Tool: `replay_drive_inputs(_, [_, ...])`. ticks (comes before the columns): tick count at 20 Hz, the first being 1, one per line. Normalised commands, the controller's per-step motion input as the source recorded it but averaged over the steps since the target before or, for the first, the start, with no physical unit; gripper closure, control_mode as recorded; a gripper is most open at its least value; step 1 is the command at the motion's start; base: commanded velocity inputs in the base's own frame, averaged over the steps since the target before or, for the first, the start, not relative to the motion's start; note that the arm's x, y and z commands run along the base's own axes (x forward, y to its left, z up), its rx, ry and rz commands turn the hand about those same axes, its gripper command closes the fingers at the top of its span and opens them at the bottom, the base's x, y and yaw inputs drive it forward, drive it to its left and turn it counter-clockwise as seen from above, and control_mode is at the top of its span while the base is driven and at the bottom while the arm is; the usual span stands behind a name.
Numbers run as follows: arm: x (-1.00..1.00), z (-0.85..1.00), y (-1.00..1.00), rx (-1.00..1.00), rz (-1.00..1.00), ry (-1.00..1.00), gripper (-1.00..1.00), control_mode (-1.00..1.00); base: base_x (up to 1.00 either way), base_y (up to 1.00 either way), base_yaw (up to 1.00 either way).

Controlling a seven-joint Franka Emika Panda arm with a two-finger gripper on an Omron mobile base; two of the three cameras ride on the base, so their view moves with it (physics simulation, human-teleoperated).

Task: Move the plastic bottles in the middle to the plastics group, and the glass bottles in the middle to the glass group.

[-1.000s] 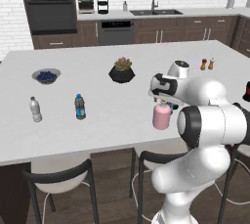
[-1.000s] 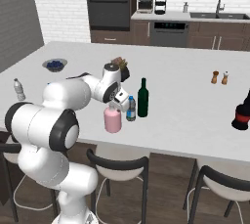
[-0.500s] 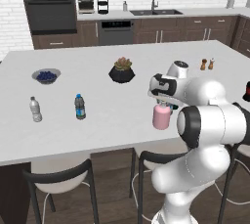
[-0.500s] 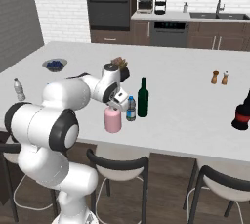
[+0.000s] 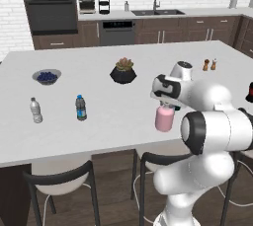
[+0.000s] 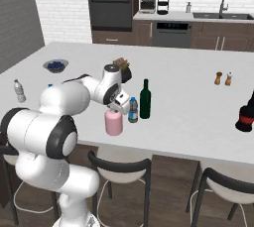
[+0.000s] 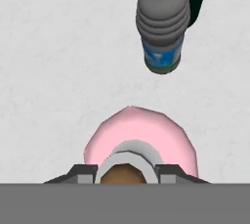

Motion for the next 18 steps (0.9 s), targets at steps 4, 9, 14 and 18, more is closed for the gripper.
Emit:
replay_drive_inputs(4, [-0.33,0.25,0.00,-0.03,0.00,0.00,1.00,-1.00,0.00,0.00,0.00])
replay_drive_inputs(9, [-0.41,0.51,0.01,0.00,0.00,-0.06,1.00,-1.00,0.00,0.00,0.00])
replay_drive_inputs(14, [-0.52,0.49,0.24,0.00,0.01,-0.01,1.00,-1.00,0.00,0.00,0.00])
replay_drive_inputs(18, [-0.39,0.42,0.29,-0.02,0.00,0.01,1.00,-1.00,0.00,0.00,0.00])
